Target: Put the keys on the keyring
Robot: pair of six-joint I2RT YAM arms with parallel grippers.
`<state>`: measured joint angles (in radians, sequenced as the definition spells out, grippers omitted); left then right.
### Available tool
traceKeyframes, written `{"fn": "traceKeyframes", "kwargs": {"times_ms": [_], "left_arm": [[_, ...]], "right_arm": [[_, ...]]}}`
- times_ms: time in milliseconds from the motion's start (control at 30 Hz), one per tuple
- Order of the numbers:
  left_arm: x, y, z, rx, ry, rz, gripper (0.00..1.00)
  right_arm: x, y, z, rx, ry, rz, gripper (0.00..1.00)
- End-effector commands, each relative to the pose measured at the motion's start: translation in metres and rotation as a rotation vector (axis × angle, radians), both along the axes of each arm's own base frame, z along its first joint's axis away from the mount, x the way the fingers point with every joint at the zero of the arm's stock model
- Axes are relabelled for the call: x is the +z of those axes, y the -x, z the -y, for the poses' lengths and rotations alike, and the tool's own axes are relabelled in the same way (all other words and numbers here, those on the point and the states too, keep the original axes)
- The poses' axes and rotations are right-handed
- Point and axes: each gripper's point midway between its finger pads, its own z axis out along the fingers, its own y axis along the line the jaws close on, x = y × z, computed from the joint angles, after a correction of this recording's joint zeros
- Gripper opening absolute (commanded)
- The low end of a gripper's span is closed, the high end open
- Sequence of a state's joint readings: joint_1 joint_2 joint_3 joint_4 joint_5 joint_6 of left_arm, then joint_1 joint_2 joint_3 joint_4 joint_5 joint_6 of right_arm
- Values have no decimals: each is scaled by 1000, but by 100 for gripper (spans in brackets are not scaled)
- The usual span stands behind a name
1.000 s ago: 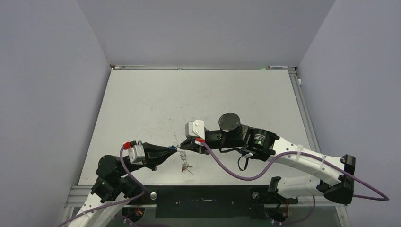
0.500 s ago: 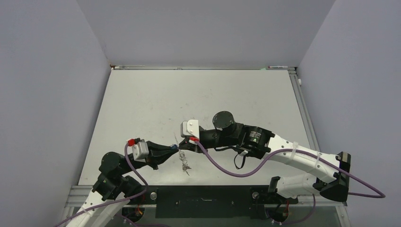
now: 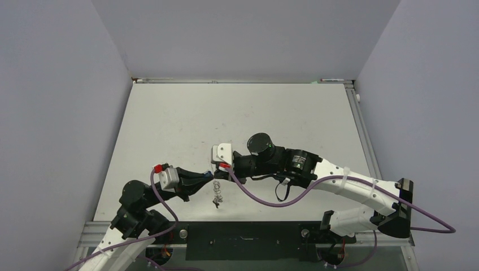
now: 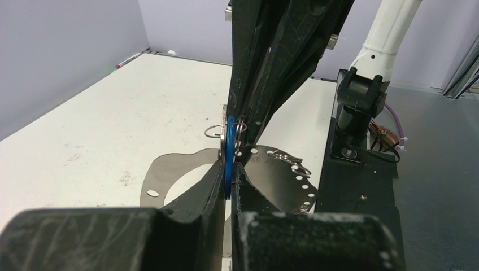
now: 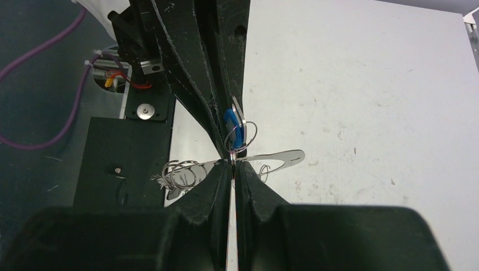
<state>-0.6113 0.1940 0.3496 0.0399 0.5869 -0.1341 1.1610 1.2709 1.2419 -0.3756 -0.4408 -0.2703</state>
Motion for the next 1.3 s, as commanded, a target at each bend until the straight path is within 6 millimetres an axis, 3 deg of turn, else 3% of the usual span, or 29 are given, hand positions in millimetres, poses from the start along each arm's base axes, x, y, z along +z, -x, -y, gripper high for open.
{"fn": "traceKeyframes", "kwargs": {"times_ms": [0,533,833,967,1267], "left_arm": [[26,4,-4,3,35,62,0],[26,1,-6,25,29,67,0],[25,-6,-9,68,10,57,0],[15,-15,-8,97,-41,-6,0],[-1,-61,-22,340,-88,-231,0]], "right_arm": [[19,-6,-9,-15,-47,42,5],[-5,-3,4,-20,21,21,5],[7,-11,14,-94,-43,48,29],[15,-11,22,-126,-92,48,38],[39,-26,61,-334,-267,59,46]]}}
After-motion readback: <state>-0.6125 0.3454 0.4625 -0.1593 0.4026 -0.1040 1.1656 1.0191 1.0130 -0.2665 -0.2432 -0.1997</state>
